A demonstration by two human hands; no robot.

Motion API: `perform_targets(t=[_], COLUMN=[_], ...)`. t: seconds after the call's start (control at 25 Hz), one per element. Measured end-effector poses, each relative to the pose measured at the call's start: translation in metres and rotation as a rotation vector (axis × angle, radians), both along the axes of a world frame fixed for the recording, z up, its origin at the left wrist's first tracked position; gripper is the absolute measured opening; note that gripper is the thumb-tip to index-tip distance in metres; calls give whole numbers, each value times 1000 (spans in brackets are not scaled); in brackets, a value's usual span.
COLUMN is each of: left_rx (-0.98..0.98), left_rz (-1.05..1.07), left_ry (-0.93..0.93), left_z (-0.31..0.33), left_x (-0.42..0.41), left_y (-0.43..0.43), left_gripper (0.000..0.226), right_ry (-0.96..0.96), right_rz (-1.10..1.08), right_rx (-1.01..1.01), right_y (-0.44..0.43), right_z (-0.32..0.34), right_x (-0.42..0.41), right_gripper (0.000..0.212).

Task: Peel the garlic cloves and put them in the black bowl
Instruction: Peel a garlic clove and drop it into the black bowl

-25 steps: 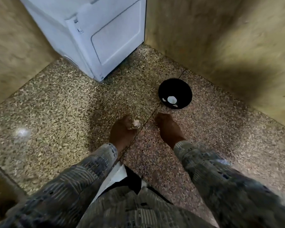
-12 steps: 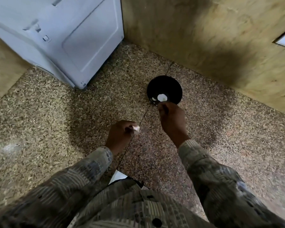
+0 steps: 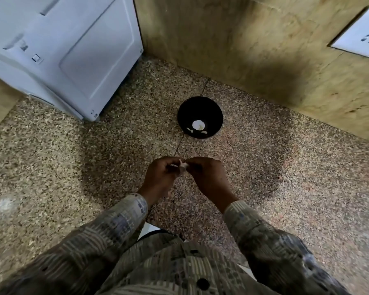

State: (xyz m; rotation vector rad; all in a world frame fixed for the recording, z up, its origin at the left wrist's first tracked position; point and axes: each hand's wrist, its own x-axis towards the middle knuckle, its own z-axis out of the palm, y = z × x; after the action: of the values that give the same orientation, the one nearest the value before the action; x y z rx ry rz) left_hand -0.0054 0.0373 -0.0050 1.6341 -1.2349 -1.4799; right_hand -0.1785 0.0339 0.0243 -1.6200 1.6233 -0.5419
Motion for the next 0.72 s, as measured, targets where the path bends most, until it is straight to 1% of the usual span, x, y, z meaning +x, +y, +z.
perform_targets(t=[0.04, 0.12, 0.2, 0.32, 0.4, 0.48, 0.52, 0.6, 0.68, 0.72], left_rx=[10, 25, 7, -27, 3, 30, 12, -50, -94, -108], left_rz=[18, 53, 82, 93, 108, 94, 75, 41, 23, 4], left_ry=[9, 46, 73, 36, 41, 38, -8, -212, -410, -475], left_z=[2, 4, 9, 8, 6, 5, 5, 3, -6, -13], left_x=[-2, -5, -8, -9, -5, -1, 3, 14, 28, 35], left_y=[1, 3, 7, 13, 13, 10, 9, 6, 1, -2], left_gripper=[13, 16, 16, 22, 18, 12, 12, 17, 20, 19], right_ry=[-40, -61, -69, -24, -32, -120, -217, -435, -486, -501], right_rz=[-58, -137, -173, -180, -227, -334, -413, -557, -590, -594], right_rx=[11, 5, -9, -111, -120, -9, 84, 288, 439, 501], right_y=[4, 8, 13, 23, 29, 32, 32, 32, 33, 34], right_z=[1, 1, 0, -2, -5, -7, -9, -13, -18, -19], right_x=[1, 2, 5, 12, 17, 21, 21, 19, 14, 11], right_gripper=[11, 10, 9, 5, 4, 4, 5, 4, 12, 16])
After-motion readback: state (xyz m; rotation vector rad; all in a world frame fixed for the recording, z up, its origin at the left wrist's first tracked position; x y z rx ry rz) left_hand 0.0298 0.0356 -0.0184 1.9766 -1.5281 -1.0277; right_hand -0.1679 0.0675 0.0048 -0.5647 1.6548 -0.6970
